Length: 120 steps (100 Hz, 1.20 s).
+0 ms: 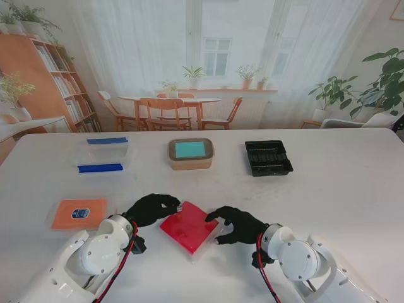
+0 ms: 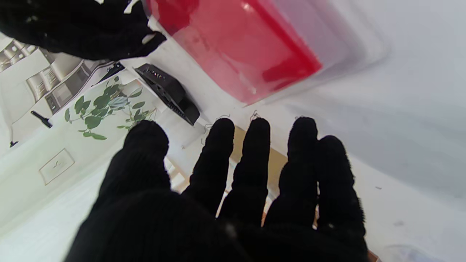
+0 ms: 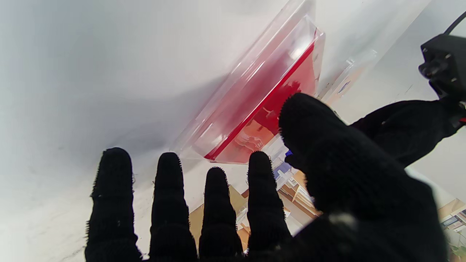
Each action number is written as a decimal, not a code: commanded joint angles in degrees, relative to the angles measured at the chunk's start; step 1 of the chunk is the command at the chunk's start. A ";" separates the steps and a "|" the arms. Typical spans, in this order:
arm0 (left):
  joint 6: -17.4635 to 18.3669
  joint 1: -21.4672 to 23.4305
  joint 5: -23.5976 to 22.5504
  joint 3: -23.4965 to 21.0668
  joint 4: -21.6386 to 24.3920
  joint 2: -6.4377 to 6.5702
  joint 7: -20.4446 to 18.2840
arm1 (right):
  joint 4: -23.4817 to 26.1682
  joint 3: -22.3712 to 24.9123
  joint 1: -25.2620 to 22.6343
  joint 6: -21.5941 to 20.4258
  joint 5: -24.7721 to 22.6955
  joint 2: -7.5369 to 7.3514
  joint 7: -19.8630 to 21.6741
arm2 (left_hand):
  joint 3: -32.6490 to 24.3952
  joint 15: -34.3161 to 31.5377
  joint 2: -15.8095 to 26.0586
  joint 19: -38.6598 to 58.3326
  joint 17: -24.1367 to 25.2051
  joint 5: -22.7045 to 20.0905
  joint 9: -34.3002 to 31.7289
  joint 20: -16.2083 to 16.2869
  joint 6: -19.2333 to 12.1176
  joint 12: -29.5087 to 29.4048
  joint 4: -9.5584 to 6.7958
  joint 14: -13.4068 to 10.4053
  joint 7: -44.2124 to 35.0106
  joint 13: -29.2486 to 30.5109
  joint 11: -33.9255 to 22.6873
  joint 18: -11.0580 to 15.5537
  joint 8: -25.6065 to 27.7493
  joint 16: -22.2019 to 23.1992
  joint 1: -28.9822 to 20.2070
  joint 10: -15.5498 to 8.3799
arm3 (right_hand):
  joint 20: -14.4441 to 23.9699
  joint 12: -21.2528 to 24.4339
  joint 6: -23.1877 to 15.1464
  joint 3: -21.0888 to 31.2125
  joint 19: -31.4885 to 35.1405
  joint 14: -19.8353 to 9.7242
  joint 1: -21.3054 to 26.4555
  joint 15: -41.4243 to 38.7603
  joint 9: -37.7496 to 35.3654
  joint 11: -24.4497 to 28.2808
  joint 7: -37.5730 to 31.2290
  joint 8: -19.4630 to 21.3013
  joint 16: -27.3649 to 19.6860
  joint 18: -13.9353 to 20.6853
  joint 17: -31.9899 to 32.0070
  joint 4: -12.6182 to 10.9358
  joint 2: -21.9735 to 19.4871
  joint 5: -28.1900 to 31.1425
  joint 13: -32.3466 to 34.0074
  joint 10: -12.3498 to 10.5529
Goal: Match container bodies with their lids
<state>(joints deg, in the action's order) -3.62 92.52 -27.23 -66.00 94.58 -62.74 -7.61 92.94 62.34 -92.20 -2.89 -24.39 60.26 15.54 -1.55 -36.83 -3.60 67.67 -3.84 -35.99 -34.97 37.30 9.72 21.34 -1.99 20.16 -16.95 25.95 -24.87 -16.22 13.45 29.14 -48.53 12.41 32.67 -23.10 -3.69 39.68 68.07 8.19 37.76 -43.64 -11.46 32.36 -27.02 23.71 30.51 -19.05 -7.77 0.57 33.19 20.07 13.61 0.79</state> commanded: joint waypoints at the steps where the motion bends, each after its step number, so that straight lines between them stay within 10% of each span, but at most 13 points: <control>1: 0.04 0.97 -0.53 0.07 0.16 0.51 -0.74 | -0.05 -0.02 -0.41 0.38 0.49 0.19 0.68 | 1.95 0.31 2.40 0.86 0.76 1.65 1.97 -0.38 0.06 -0.34 -0.12 0.83 1.52 -0.70 0.89 -0.09 -0.36 -0.84 2.33 0.57 | 0.30 -0.47 -1.82 0.67 -1.02 -1.53 -0.61 0.84 1.26 0.57 0.57 0.93 0.14 0.62 -0.01 1.08 1.51 1.78 -0.23 -1.72; 120: 0.31 17.30 0.35 -8.34 11.43 1.55 -4.58 | -2.72 -2.91 3.32 1.58 5.51 1.47 -1.63 | 1.95 -6.47 2.84 5.84 -7.72 0.58 -1.78 1.88 2.14 -0.16 -0.11 3.32 0.17 7.72 -1.97 -3.51 0.09 -0.68 2.90 3.65 | 1.31 -0.42 -1.48 0.14 -1.21 -1.11 -0.71 1.13 1.30 0.70 0.85 1.17 0.22 0.58 -0.31 0.97 1.00 1.62 0.13 -1.34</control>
<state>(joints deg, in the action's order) -3.88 108.81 -27.54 -74.33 105.80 -61.15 -12.34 90.41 59.59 -89.22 -1.24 -19.19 61.27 13.39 -0.91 -41.54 -3.13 71.04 -11.23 -35.09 -35.36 38.24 11.85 21.27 -2.00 22.07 -16.30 32.13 -25.79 -19.28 13.45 28.92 -46.75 15.02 34.09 -23.10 -3.69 39.68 67.82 8.19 37.76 -42.95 -11.46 32.39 -26.47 23.83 30.51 -18.48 -8.47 0.57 33.19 20.07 13.61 0.79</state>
